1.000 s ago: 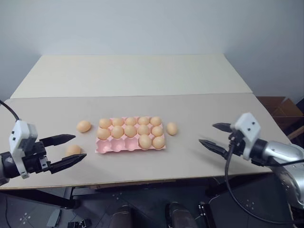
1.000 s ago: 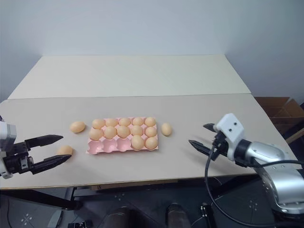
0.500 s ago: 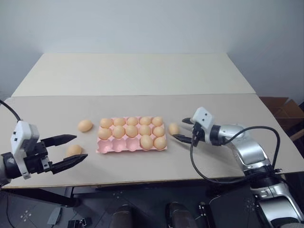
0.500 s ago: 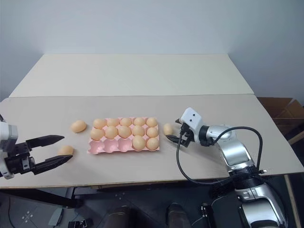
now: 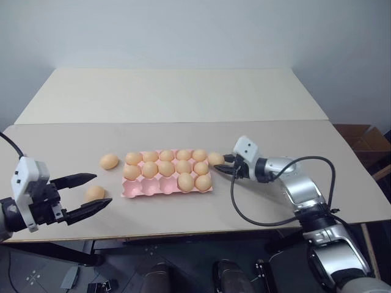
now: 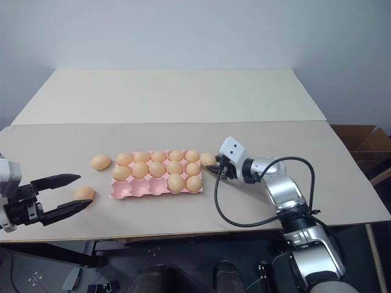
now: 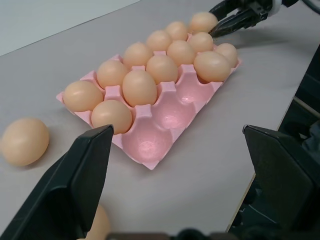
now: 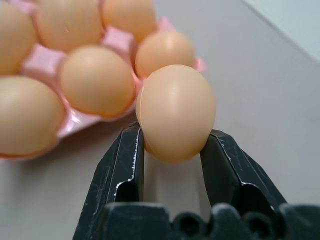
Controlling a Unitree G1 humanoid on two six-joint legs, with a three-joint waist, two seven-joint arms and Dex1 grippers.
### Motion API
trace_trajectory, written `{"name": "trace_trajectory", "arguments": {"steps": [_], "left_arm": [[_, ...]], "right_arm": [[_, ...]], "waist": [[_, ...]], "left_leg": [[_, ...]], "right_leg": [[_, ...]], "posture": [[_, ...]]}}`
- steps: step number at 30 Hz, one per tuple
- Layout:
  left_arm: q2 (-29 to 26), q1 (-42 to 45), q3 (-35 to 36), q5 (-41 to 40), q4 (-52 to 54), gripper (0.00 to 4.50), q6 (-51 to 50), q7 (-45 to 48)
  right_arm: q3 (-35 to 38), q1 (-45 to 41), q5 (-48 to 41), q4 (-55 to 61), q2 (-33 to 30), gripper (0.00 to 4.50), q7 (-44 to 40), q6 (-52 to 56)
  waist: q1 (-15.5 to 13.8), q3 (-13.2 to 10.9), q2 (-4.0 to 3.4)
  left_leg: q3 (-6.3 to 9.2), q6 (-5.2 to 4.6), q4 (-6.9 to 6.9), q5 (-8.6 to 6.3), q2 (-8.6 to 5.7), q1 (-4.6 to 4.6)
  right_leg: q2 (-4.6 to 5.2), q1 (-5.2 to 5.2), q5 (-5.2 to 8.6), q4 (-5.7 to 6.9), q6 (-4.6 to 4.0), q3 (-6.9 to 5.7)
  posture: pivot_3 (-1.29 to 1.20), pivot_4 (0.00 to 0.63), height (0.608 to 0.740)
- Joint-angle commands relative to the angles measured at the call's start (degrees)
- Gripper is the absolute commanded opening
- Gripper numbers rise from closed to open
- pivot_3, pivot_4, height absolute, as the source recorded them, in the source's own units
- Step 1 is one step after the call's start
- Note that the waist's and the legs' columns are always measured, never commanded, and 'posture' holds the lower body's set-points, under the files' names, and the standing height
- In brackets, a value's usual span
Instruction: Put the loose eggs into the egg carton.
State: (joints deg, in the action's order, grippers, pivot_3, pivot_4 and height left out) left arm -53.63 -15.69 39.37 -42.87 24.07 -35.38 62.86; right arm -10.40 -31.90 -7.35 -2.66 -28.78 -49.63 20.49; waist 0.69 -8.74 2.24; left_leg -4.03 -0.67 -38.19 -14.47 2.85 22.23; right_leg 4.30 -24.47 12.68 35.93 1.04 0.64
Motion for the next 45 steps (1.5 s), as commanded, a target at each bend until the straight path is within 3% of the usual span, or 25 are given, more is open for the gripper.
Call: {"name": "trace_trajectory", "arguments": {"steps": [1,7,9,14,20,24,29,31,37,45], "left_arm": [[-0.2,0.0,2.1,-0.4,0.9,4.5,0.6,0.1],[-0.7,0.4,2.1,-0.4,0.2,4.5,0.3,0.1],[-0.8,0.4,2.1,-0.4,-0.1,4.5,0.3,0.3],[-0.5,-0.1,2.6,-0.5,0.3,4.5,0.0,0.2],[-0.2,-0.9,3.2,-0.3,1.0,4.5,-0.1,-0.5],[-0.2,-1.4,3.4,-0.1,1.4,4.5,0.0,-1.0],[0.1,-1.9,3.9,-0.6,1.6,4.5,0.1,-1.0],[0.1,-2.1,3.9,-0.6,1.6,4.5,0.2,-1.0],[0.6,-3.0,5.1,-0.2,0.1,4.5,0.5,-0.5],[1.7,-6.3,8.0,0.5,-1.5,4.5,1.3,1.2]], "right_arm": [[3.7,0.3,-3.8,14.6,-1.4,1.79,1.4,6.5],[0.1,-2.6,-6.3,25.7,1.6,1.79,4.1,15.9],[-4.0,-3.2,-5.5,27.0,4.9,1.79,6.1,18.2],[-15.1,-3.5,-0.2,24.4,10.1,1.79,9.8,18.9],[-19.6,-4.6,3.6,19.0,12.2,1.79,11.6,18.5],[-20.1,-5.2,5.7,18.2,12.4,2.8,12.3,18.7],[-14.5,-5.4,2.6,26.1,10.7,4.48,10.6,21.8],[-12.7,-5.5,1.6,28.6,9.9,4.48,10.4,23.1],[4.1,-3.7,-9.2,37.4,2.7,4.48,6.1,28.2],[22.2,11.6,-16.8,35.8,-12.0,4.48,-6.3,16.3]], "waist": [[0.0,0.0,0.0],[0.4,0.0,-0.01],[0.5,0.0,-0.01],[0.3,0.0,-0.01],[0.1,0.0,0.03],[0.2,0.0,0.03],[0.2,0.0,0.02],[0.1,0.0,0.02],[0.0,0.0,0.03],[0.0,0.0,0.04]], "left_leg": [[0.0,0.0,0.01,0.0,0.0,0.0],[-0.05,0.04,0.01,0.03,0.05,-0.18],[-0.04,0.05,0.01,0.04,0.09,-0.22],[0.01,0.06,0.02,0.04,0.11,-0.13],[-0.04,0.07,0.01,0.05,-0.04,0.03],[-0.04,0.07,0.01,0.05,0.0,0.0],[0.02,0.08,0.02,0.05,0.09,0.02],[0.02,0.08,0.03,0.05,0.08,0.06],[0.0,0.08,0.03,0.05,0.03,0.06],[0.01,0.07,0.12,0.04,0.01,0.03]], "right_leg": [[0.0,-0.01,0.0,0.0,0.0,0.0],[-0.03,0.03,0.01,0.1,-0.07,0.01],[-0.08,0.02,0.0,0.16,-0.1,0.01],[-0.12,-0.07,0.05,0.19,-0.19,-0.02],[0.08,-0.11,0.02,0.05,-0.15,-0.02],[0.03,-0.12,0.02,0.07,-0.14,-0.03],[-0.06,-0.19,0.04,0.17,-0.18,-0.1],[-0.05,-0.23,0.04,0.16,-0.17,-0.09],[0.03,-0.17,0.04,0.08,-0.16,-0.1],[0.01,-0.12,0.1,-0.05,-0.18,-0.11]], "posture": [[0.0,0.15,0.74],[0.0,0.15,0.74],[0.0,0.15,0.74],[0.0,0.15,0.74],[0.0,0.15,0.74],[0.0,0.15,0.74],[0.0,0.15,0.74],[0.0,0.15,0.74],[0.0,0.15,0.74],[0.0,0.15,0.74]]}}
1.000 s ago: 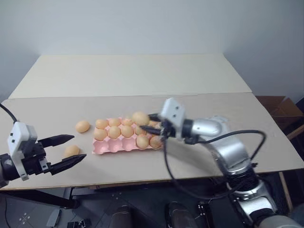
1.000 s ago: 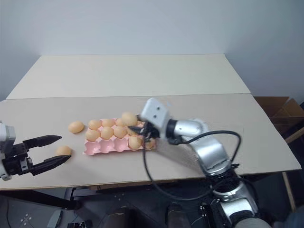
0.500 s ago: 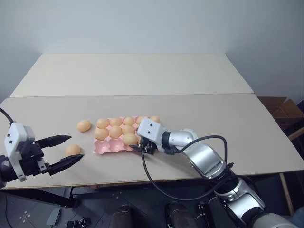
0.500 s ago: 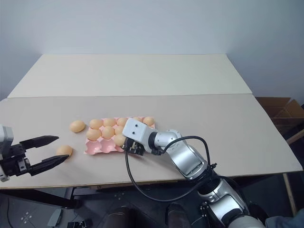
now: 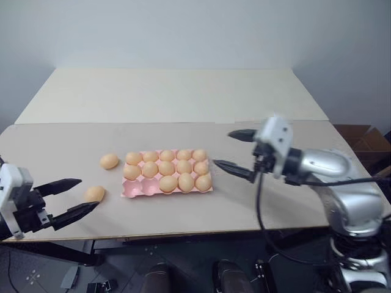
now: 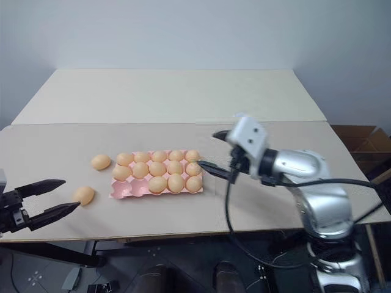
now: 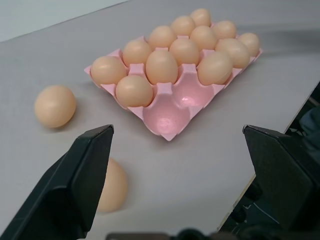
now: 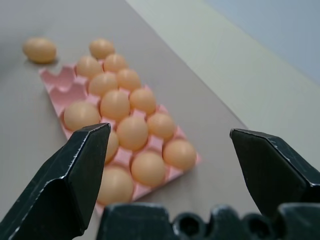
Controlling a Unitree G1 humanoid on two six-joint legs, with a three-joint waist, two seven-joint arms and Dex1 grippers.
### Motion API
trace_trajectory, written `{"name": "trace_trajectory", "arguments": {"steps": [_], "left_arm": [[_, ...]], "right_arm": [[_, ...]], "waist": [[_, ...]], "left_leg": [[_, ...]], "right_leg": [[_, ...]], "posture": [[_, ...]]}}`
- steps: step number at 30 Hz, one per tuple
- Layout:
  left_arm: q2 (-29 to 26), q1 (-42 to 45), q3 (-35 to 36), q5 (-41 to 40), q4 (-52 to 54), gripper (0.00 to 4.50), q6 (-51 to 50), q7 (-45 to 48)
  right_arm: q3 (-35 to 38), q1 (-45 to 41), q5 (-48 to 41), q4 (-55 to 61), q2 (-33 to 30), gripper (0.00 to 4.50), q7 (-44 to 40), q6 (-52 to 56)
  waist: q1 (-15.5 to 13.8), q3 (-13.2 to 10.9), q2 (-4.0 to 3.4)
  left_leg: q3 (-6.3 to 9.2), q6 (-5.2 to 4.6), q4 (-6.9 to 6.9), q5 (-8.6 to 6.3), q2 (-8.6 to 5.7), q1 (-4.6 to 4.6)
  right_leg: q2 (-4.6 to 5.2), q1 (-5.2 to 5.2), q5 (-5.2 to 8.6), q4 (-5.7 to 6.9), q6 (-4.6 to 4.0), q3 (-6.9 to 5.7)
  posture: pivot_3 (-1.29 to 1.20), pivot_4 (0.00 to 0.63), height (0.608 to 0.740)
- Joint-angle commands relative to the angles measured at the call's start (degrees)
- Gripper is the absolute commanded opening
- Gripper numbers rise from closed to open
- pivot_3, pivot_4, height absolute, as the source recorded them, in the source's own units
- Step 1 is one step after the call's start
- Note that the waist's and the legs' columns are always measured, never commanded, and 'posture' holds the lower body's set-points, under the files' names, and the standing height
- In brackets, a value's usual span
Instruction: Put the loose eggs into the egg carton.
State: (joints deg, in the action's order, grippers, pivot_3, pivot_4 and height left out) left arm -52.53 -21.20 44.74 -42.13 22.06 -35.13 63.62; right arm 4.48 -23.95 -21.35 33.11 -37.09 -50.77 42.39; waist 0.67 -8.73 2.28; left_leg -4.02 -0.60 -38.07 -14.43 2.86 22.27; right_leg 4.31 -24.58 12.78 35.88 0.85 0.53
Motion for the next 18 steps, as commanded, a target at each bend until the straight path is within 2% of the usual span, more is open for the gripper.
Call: {"name": "trace_trajectory", "arguments": {"steps": [1,5,11,13,16,18], "left_arm": [[1.0,-1.2,2.7,-0.2,0.8,4.5,1.2,0.5],[2.8,-2.3,2.6,-1.0,2.5,4.5,1.1,0.0],[4.1,-2.8,3.0,-1.2,4.2,4.5,0.6,-1.5],[4.9,-3.1,4.4,-1.0,5.6,4.5,-3.4,-7.7],[8.3,-2.2,4.9,0.6,9.2,4.5,-10.5,-22.1],[10.5,-2.3,2.9,0.3,11.6,4.5,-12.9,-26.4]], "right_arm": [[9.3,6.3,-3.4,-0.6,-5.2,4.48,-7.4,-7.8],[13.7,14.5,-5.5,-3.4,-8.2,4.48,-11.8,-12.7],[12.3,17.0,-4.7,-4.5,-8.1,4.48,-9.0,-14.6],[12.1,16.9,-5.0,-4.6,-8.1,4.48,-8.3,-14.6],[12.2,17.3,-5.6,-4.1,-8.2,4.48,-7.6,-14.6],[12.2,17.4,-5.9,-3.8,-8.1,4.48,-7.1,-14.4]], "waist": [[0.0,0.0,0.01],[0.1,0.0,0.05],[0.2,0.0,0.04],[0.1,0.0,0.05],[0.0,0.0,0.05],[0.0,0.0,0.06]], "left_leg": [[0.0,0.0,0.0,0.0,0.0,-0.02],[-0.01,-0.02,0.02,-0.01,-0.01,-0.16],[-0.06,0.0,0.01,0.03,0.01,-0.36],[-0.06,0.0,0.01,0.03,0.01,-0.38],[0.04,0.0,0.01,0.03,0.02,-0.34],[0.18,-0.01,0.01,0.02,-0.02,-0.31]], "right_leg": [[0.0,0.02,0.01,0.01,0.02,0.0],[0.0,0.2,0.11,-0.05,0.0,0.07],[-0.01,0.25,0.35,0.04,0.13,0.18],[-0.01,0.26,0.34,0.04,0.13,0.19],[0.0,0.26,0.33,0.03,0.15,0.21],[0.0,0.27,0.13,0.01,0.31,0.26]], "posture": [[0.0,0.15,0.74],[0.0,0.15,0.74],[0.0,0.15,0.74],[0.0,0.15,0.74],[0.0,0.15,0.74],[0.0,0.15,0.74]]}}
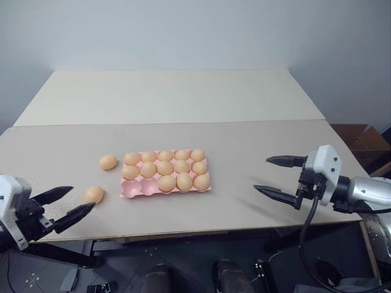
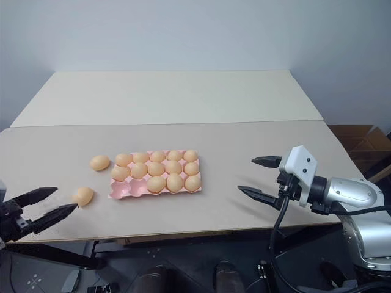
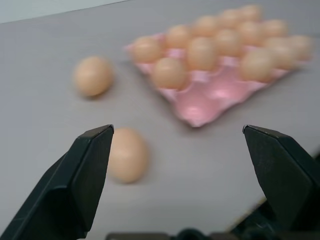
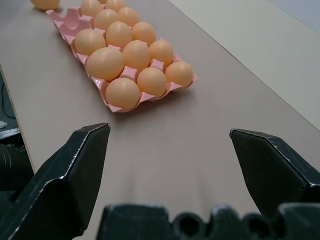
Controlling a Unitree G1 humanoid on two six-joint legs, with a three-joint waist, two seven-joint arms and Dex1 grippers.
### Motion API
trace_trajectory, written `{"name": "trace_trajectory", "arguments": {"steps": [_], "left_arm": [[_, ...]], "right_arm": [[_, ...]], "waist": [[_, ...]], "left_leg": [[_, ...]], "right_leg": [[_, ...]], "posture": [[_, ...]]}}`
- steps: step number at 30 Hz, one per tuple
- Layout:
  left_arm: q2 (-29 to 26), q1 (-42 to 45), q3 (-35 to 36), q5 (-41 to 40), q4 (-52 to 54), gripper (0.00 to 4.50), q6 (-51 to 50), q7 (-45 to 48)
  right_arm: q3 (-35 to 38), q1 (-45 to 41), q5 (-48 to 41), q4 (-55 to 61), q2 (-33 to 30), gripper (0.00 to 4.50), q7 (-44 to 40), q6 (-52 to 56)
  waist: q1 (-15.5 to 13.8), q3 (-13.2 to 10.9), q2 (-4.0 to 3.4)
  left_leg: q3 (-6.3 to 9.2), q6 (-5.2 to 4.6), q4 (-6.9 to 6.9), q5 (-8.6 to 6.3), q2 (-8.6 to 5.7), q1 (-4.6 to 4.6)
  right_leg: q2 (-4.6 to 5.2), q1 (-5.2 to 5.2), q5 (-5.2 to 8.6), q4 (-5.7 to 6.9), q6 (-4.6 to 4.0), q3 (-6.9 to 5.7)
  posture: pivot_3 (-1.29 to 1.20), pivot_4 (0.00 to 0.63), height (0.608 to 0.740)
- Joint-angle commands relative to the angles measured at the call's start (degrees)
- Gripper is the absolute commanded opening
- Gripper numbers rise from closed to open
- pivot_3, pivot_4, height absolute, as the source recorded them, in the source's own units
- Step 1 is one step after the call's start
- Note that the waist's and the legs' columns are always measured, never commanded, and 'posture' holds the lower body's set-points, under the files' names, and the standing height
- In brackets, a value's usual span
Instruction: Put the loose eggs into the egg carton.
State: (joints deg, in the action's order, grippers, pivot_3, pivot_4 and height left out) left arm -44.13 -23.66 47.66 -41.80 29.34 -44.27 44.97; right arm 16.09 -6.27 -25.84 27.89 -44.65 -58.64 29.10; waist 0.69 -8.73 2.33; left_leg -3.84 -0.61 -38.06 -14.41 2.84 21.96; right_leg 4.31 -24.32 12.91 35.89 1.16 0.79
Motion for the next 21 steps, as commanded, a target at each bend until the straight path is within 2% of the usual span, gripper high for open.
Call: {"name": "trace_trajectory", "arguments": {"steps": [1,5,12,15,21], "left_arm": [[2.7,0.5,-1.7,0.2,5.1,4.5,-4.9,-9.7],[4.1,7.3,-9.3,2.4,3.8,4.5,-9.8,-19.1],[6.3,18.1,-18.9,5.7,-3.5,4.5,-14.7,-26.8],[5.9,20.1,-21.2,6.8,-6.1,3.88,-15.3,-27.0],[4.5,21.7,-21.7,8.8,-7.5,1.89,-12.6,-25.5]], "right_arm": [[0.5,-0.4,-1.7,1.7,-0.5,4.48,1.1,-0.9],[0.2,-1.3,-2.5,2.1,-0.4,4.48,1.7,-0.8],[-0.5,-2.0,-4.1,3.6,-0.6,4.48,3.0,-0.6],[-0.3,-2.1,-5.0,4.9,-0.3,4.5,4.3,0.1],[-0.2,-2.2,-6.1,5.7,0.0,4.5,7.6,0.8]], "waist": [[0.0,0.0,0.02],[-0.7,0.0,0.03],[-0.8,0.0,0.08],[-0.6,0.0,0.08],[-0.8,0.0,0.08]], "left_leg": [[0.02,0.0,0.0,-0.01,-0.01,0.03],[0.01,-0.01,0.0,-0.01,-0.06,0.04],[-0.02,0.01,-0.01,0.03,-0.06,-0.02],[-0.01,0.01,-0.01,0.02,-0.06,0.04],[0.0,0.0,0.0,0.01,-0.09,0.05]], "right_leg": [[0.0,0.0,-0.14,-0.01,-0.08,0.0],[0.02,0.02,-0.17,-0.04,-0.13,-0.03],[-0.07,0.07,-0.23,0.03,-0.18,-0.06],[-0.08,0.03,-0.24,0.0,-0.13,-0.06],[0.0,0.04,-0.23,-0.02,-0.12,-0.07]], "posture": [[0.0,0.15,0.74],[0.0,0.15,0.74],[0.0,0.15,0.74],[0.0,0.15,0.74],[0.0,0.15,0.74]]}}
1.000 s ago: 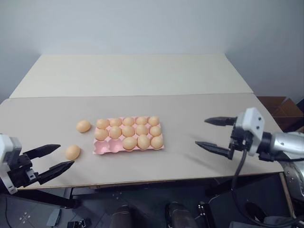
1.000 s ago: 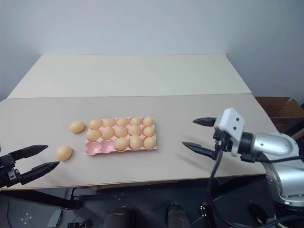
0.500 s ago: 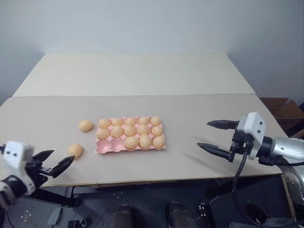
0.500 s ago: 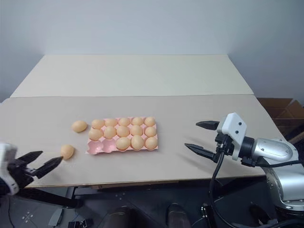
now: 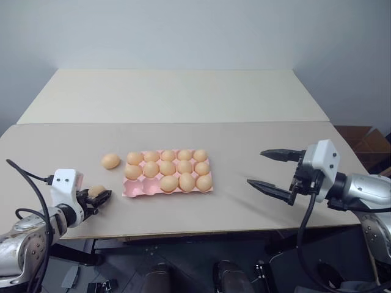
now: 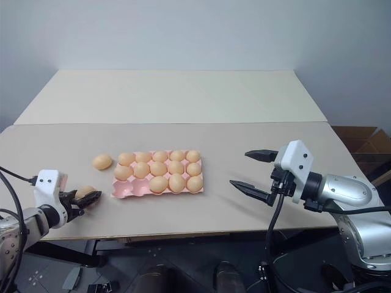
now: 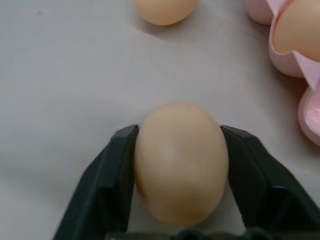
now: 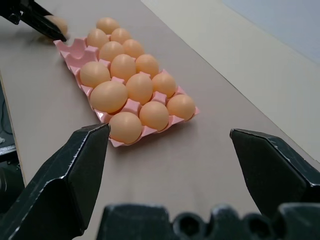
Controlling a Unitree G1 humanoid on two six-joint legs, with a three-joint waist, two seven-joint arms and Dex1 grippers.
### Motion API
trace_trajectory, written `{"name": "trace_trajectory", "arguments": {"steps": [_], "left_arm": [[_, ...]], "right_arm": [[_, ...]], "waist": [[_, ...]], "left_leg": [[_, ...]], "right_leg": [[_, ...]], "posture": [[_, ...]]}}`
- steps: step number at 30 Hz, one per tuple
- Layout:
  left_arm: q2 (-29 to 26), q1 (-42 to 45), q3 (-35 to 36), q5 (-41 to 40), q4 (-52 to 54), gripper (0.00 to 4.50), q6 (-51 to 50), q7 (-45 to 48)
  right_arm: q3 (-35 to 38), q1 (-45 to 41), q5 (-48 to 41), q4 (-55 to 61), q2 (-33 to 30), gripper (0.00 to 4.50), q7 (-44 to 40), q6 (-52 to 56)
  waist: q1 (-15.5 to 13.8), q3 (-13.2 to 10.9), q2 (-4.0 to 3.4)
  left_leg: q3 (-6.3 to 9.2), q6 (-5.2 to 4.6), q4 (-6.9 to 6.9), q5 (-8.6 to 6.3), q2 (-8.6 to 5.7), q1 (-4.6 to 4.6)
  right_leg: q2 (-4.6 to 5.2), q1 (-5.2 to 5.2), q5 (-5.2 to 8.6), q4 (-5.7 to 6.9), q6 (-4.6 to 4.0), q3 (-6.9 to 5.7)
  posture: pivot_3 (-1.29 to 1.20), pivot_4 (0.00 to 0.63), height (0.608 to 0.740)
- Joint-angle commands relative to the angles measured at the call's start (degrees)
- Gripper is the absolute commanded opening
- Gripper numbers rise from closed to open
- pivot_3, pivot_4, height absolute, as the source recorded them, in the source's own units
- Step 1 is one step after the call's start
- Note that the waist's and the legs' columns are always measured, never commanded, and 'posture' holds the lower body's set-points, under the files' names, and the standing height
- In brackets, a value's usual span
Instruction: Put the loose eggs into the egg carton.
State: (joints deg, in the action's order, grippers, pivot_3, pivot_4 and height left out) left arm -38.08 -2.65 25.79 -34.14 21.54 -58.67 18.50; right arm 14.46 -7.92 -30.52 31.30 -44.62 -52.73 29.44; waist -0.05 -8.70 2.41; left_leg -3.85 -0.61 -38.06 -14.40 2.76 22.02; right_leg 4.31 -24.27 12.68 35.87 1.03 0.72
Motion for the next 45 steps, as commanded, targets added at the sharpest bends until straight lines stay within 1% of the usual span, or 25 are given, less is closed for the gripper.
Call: {"name": "trace_trajectory", "arguments": {"steps": [1,4,7,9,14,18,20,21,23,26,27,29,33,36,40,42,43,45], "left_arm": [[-2.2,0.7,0.5,1.2,0.7,1.73,2.3,1.8],[-4.6,-0.2,2.5,0.5,3.2,1.73,6.4,7.2],[-7.1,0.0,1.5,-2.9,6.3,1.73,8.6,14.6],[-7.2,1.9,-2.1,-3.7,6.9,1.73,9.9,17.3],[-6.5,8.1,-13.3,-0.1,4.7,1.73,14.4,21.2],[-6.1,12.3,-18.0,1.2,1.8,1.73,14.7,22.5],[-5.8,13.3,-19.3,1.3,1.1,2.41,14.0,22.7],[-5.8,13.6,-19.7,1.3,1.0,2.66,13.3,22.5],[-6.1,13.6,-19.7,1.6,0.9,3.36,13.1,22.4],[-6.9,12.7,-17.0,0.9,1.7,4.36,13.6,22.6],[-7.4,12.2,-15.7,0.3,2.3,4.47,13.6,22.9],[-8.1,11.2,-13.5,-0.1,3.3,4.47,14.1,23.2],[-9.2,7.0,-2.9,-2.8,4.1,4.47,15.4,24.9],[-9.2,1.3,5.5,-3.6,3.8,4.47,17.4,27.1],[-8.0,-8.8,14.5,-3.7,1.8,4.47,22.1,33.1],[-8.0,-13.8,16.8,-2.0,0.4,4.47,26.4,37.1],[-7.8,-15.4,17.6,-2.1,0.2,4.47,27.5,38.4],[-7.7,-17.3,19.0,-3.6,0.4,4.47,27.8,39.8]], "right_arm": [[1.4,-0.5,-1.7,2.5,-0.1,4.5,2.2,0.6],[1.4,-0.3,-2.2,3.1,0.0,4.5,3.3,1.1],[0.7,0.0,-1.9,3.3,-0.2,4.5,4.2,0.9],[0.0,-0.1,-1.3,3.2,-0.2,4.5,4.7,0.6],[-1.1,-0.6,-0.9,3.1,-0.5,4.5,5.7,0.6],[-1.4,-0.3,-1.0,3.5,-0.8,4.5,6.4,0.8],[-1.4,0.0,-0.9,3.8,-0.9,4.5,6.7,1.1],[-1.3,0.2,-0.8,4.0,-0.9,4.5,6.9,1.2],[-1.0,0.2,-1.4,4.2,-0.9,4.5,7.2,1.6],[-1.0,-0.1,-1.8,4.2,-0.8,4.5,7.8,1.7],[-1.1,-0.3,-1.8,4.2,-0.8,4.5,7.9,1.7],[-1.4,-0.5,-1.8,4.1,-0.7,4.5,8.1,1.6],[-2.0,-1.1,-2.1,3.4,-0.5,4.5,7.4,0.7],[-2.3,-1.4,-2.2,2.6,-0.4,4.5,6.5,0.0],[-2.3,-1.4,-2.1,1.7,-0.3,4.5,5.2,-0.7],[-2.2,-1.4,-1.9,0.8,-0.4,4.5,4.5,-1.1],[-2.2,-1.4,-1.7,0.4,-0.5,4.5,4.1,-1.2],[-2.1,-1.4,-1.6,-0.3,-0.7,4.5,3.5,-1.4]], "waist": [[0.0,0.0,0.01],[0.0,0.0,0.03],[0.0,0.0,0.02],[-0.2,0.0,0.01],[-0.6,0.0,0.02],[-0.4,0.0,0.02],[-0.2,0.0,0.02],[-0.1,0.0,0.02],[-0.1,0.0,0.02],[-0.1,0.0,0.02],[-0.1,0.0,0.02],[0.1,0.0,0.02],[0.3,0.0,0.02],[0.6,0.0,0.02],[0.7,0.0,0.02],[0.7,0.0,0.02],[0.7,0.0,0.02],[0.3,0.0,0.03]], "left_leg": [[0.0,0.0,0.0,0.0,0.0,0.01],[-0.01,0.0,0.0,0.01,0.01,0.0],[-0.04,0.01,0.0,0.01,0.03,0.04],[-0.05,0.0,0.0,0.0,0.02,0.03],[-0.14,0.0,-0.01,0.01,-0.04,0.04],[-0.12,0.0,-0.01,0.01,-0.03,0.05],[-0.11,-0.01,-0.01,0.01,-0.01,0.06],[-0.1,-0.01,0.0,0.0,0.0,0.06],[-0.08,-0.02,-0.01,0.0,0.0,0.08],[-0.08,-0.02,-0.01,0.0,-0.01,0.07],[-0.08,-0.02,-0.01,0.0,-0.01,0.06],[-0.08,-0.01,-0.01,0.01,0.0,0.05],[-0.07,-0.02,-0.01,0.0,0.02,0.04],[-0.07,-0.02,0.0,0.0,0.04,0.05],[-0.09,-0.01,0.0,0.0,0.04,0.04],[-0.14,-0.01,-0.01,0.0,0.04,0.02],[-0.16,-0.01,-0.01,0.0,0.04,0.01],[-0.18,-0.01,-0.01,0.01,0.05,0.0]], "right_leg": [[0.0,-0.01,0.0,0.0,-0.01,0.0],[-0.01,-0.01,0.0,0.01,-0.04,-0.01],[0.0,-0.04,0.05,0.0,-0.12,-0.02],[0.03,-0.03,0.08,-0.02,-0.14,0.0],[0.03,0.01,0.01,-0.03,-0.04,0.01],[-0.03,0.0,-0.01,-0.02,0.02,0.0],[-0.07,-0.01,-0.01,-0.03,0.03,0.01],[-0.07,-0.02,0.0,-0.03,0.03,0.01],[-0.07,-0.02,0.0,-0.03,0.05,0.0],[-0.05,-0.01,0.0,-0.02,0.05,0.0],[-0.05,-0.01,-0.01,-0.01,0.06,0.0],[-0.06,-0.01,-0.01,0.0,0.06,0.0],[-0.06,-0.01,-0.01,-0.01,0.06,0.0],[-0.05,-0.04,0.0,-0.02,0.06,0.0],[-0.01,-0.03,0.02,-0.03,0.04,0.0],[0.02,-0.03,0.06,-0.03,-0.04,0.0],[0.02,-0.02,0.17,-0.03,-0.24,-0.01],[0.03,-0.03,0.21,-0.02,-0.31,-0.01]], "posture": [[0.0,0.15,0.74],[0.0,0.15,0.74],[0.0,0.15,0.74],[0.0,0.15,0.74],[0.0,0.15,0.74],[0.0,0.15,0.74],[0.0,0.15,0.74],[0.0,0.15,0.74],[0.0,0.15,0.74],[0.0,0.15,0.74],[0.0,0.15,0.74],[0.0,0.15,0.74],[0.0,0.15,0.74],[0.0,0.15,0.74],[0.0,0.15,0.74],[0.0,0.15,0.74],[0.0,0.15,0.74],[0.0,0.15,0.74]]}}
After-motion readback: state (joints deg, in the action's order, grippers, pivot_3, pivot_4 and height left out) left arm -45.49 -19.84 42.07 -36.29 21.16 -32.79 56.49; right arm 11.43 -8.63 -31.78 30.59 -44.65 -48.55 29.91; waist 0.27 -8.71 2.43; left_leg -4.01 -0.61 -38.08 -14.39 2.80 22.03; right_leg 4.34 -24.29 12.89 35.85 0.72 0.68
